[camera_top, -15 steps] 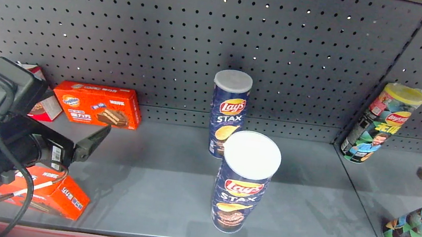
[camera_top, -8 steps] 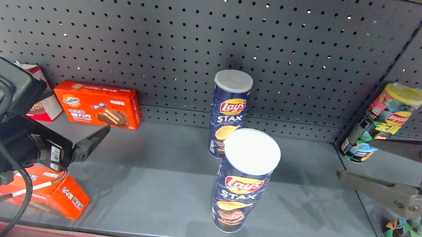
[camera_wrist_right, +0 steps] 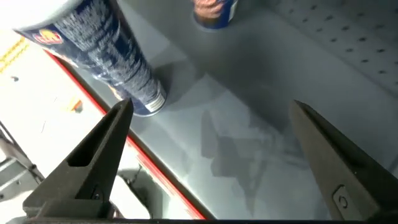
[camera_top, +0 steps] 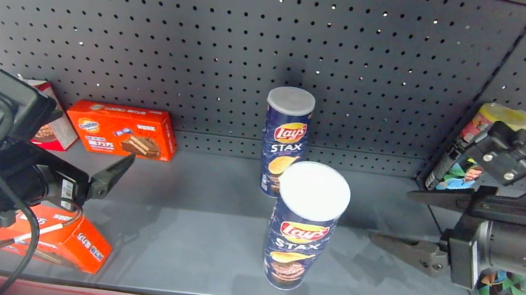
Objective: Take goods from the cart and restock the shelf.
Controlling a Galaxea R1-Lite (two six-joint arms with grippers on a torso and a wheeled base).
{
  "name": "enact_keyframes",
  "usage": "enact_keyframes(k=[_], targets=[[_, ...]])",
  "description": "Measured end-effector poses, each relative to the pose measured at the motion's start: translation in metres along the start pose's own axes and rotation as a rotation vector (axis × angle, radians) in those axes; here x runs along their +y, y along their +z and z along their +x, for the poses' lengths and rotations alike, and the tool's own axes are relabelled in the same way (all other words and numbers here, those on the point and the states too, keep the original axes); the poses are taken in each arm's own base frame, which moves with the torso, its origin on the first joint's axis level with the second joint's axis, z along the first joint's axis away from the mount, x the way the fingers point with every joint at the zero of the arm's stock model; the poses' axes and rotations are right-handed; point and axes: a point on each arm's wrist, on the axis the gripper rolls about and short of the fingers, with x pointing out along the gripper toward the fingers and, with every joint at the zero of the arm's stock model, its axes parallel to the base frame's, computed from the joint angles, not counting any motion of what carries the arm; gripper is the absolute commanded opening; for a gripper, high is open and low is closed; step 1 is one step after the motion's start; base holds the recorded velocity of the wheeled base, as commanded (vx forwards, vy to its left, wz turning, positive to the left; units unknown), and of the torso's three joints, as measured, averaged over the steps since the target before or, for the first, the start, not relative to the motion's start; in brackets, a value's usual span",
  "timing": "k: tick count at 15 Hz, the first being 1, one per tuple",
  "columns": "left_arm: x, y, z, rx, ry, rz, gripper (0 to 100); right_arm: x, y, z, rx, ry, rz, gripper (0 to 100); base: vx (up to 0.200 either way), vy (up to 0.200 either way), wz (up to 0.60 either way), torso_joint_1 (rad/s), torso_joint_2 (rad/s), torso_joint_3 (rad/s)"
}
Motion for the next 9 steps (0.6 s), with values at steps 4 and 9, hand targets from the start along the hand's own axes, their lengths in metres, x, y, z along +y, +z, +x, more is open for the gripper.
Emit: enact_keyframes(k=[4, 9], targets=[[0.002, -0.001, 0.0, 0.003, 0.009, 0.0, 100, 0.002, -0.006, 0.021, 0.057, 0.024, -0.006, 100, 0.0, 0.0, 0.0, 0.0, 0.0, 0.0], [0.003, 0.0, -0.002, -0.002, 0.015, -0.003, 100, 0.003, -0.013, 0.038, 0.103, 0.042, -0.013, 100, 0.0, 0.0, 0.0, 0.0, 0.0, 0.0]])
